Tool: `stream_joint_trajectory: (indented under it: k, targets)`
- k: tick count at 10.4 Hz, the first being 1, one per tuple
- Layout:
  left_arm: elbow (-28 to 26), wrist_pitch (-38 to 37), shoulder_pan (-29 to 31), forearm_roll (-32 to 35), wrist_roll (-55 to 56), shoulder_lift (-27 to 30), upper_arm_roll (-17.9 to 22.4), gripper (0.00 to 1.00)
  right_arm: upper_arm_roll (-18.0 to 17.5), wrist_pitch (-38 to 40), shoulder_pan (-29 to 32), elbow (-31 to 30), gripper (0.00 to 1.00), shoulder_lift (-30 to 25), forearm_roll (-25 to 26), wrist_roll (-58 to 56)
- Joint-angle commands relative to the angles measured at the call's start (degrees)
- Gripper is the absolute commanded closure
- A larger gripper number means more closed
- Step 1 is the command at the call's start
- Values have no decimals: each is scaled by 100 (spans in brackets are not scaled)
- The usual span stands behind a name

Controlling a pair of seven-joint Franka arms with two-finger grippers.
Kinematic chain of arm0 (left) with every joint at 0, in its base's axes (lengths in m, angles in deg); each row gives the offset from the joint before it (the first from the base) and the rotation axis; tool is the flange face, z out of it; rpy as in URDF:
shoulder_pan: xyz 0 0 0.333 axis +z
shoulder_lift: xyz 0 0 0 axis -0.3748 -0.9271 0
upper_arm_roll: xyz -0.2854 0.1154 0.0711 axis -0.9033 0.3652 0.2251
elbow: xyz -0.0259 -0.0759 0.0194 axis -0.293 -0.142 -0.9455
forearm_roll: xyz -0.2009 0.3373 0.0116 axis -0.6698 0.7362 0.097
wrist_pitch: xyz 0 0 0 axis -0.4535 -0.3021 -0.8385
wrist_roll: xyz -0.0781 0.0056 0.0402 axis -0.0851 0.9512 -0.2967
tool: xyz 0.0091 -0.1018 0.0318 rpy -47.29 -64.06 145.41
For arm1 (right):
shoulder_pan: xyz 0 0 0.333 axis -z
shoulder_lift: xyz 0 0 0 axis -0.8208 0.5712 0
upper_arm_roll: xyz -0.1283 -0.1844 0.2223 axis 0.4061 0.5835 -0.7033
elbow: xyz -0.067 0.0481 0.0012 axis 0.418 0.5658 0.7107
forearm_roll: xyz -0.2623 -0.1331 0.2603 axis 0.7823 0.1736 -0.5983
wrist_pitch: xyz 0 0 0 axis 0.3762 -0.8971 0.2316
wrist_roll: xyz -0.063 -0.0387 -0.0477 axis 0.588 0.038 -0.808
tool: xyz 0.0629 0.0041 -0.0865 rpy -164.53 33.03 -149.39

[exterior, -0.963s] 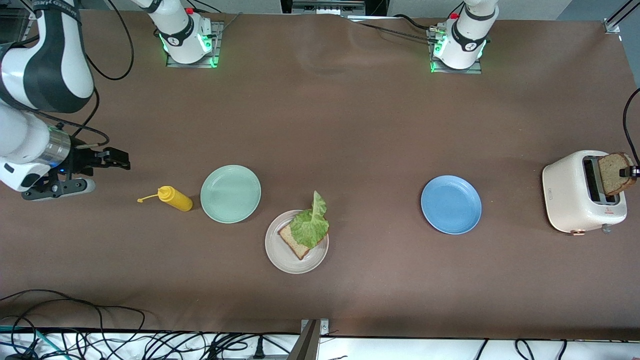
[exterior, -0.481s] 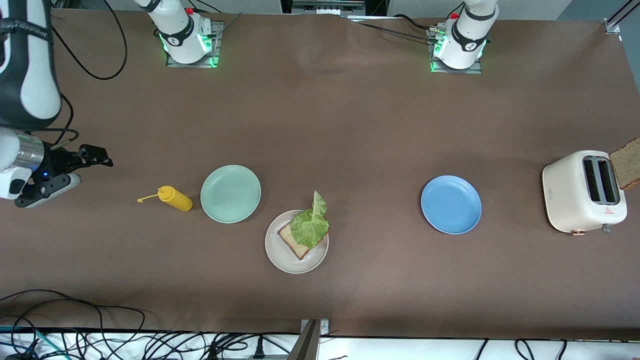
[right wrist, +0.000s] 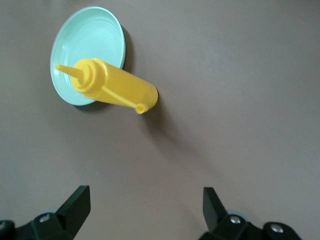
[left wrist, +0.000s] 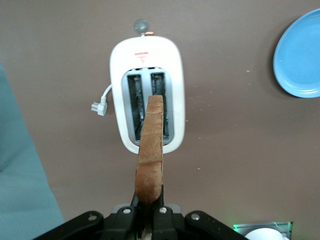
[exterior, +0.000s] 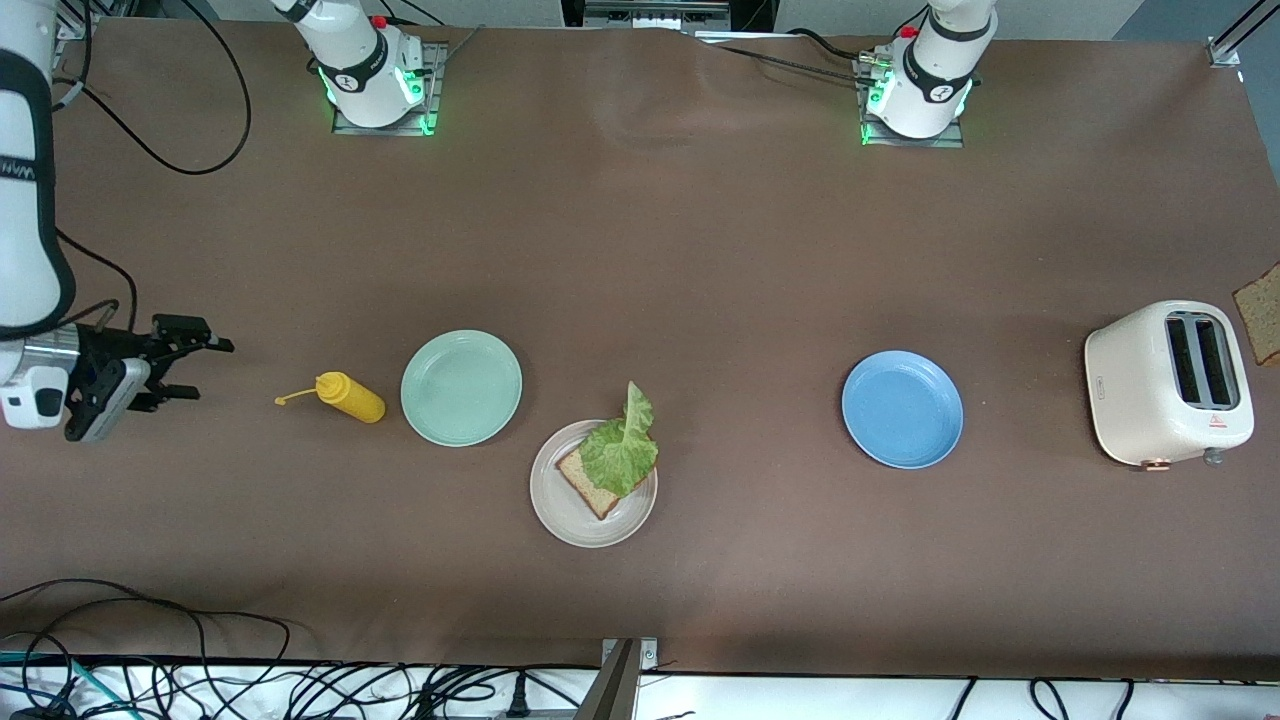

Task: Make sandwich on beige plate with both arms
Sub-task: 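Lift the toast with the left gripper while the right gripper nears mustard, then close the right gripper on the yellow mustard bottle and lift it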

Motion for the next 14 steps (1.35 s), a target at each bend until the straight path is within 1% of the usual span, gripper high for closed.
stream_joint_trajectory:
  k: [1, 2, 4, 5, 6, 7, 9, 12, 14]
  targets:
    - [-63, -241, 4, 93, 117, 194, -413, 100, -17, 313, 201, 533, 0, 779, -882, -1253]
    - [-63, -311, 4, -82, 441, 237, -581, 100, 0, 323, 210, 525, 0, 877, -1207, -1718]
    - [-55, -478, 4, -512, 926, 325, -783, 100, 44, 760, 228, 525, 0, 1167, -1796, -2790]
    - [-54, -479, -5, -627, 1310, 369, -889, 100, 131, 884, 228, 533, 0, 1342, -2034, -3204]
    - [-63, -479, -5, -768, 1662, 361, -1012, 100, 149, 920, 228, 525, 0, 1474, -2219, -3669]
    - [-107, -470, -31, -795, 1823, 309, -1030, 100, 158, 929, 219, 507, 0, 1598, -2404, -4118]
    - [-125, -426, -66, -804, 1824, 168, -1022, 100, 167, 938, 219, 489, 0, 1800, -2598, -4866]
    - [-125, -426, -57, -822, 1824, 71, -1022, 100, 123, 938, 166, 454, 0, 2046, -2950, -5387]
    - [-116, -408, -49, -822, 1824, 18, -1022, 100, 1, 895, 96, 454, 0, 2108, -3205, -5397]
